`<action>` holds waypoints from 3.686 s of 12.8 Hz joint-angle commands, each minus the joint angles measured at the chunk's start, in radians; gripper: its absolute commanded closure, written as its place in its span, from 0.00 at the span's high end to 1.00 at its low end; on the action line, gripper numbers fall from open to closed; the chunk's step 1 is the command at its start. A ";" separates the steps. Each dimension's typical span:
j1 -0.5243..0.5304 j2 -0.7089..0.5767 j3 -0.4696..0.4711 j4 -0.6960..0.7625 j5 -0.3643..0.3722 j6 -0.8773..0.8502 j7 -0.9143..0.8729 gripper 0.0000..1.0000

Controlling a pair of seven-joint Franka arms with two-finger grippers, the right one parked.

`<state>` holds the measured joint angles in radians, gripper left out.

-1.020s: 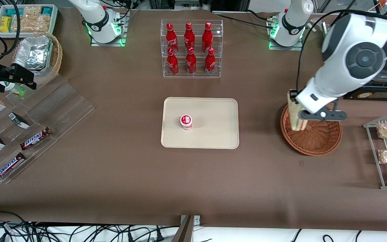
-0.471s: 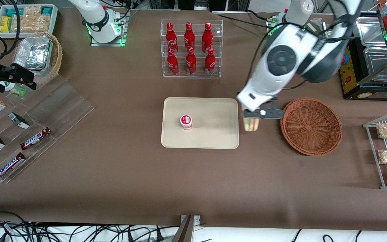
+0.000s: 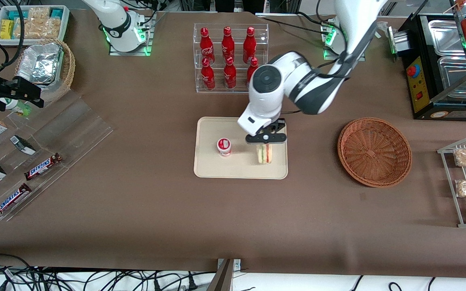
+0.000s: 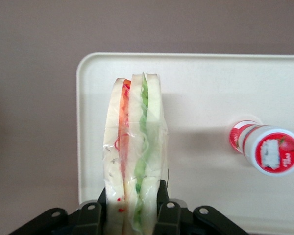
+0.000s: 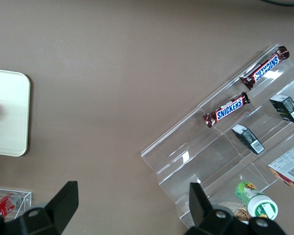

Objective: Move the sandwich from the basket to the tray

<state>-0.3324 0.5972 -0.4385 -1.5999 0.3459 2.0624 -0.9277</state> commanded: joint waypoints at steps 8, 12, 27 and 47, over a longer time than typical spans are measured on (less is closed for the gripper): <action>-0.042 0.105 0.003 -0.002 0.116 0.048 -0.066 0.38; -0.051 0.111 0.006 -0.003 0.134 0.050 -0.085 0.38; 0.170 -0.099 -0.003 0.138 0.019 -0.260 0.120 1.00; 0.296 -0.206 0.359 0.265 -0.337 -0.438 1.012 1.00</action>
<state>-0.0294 0.4103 -0.0938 -1.3338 -0.0049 1.6399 0.0720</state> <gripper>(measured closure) 0.000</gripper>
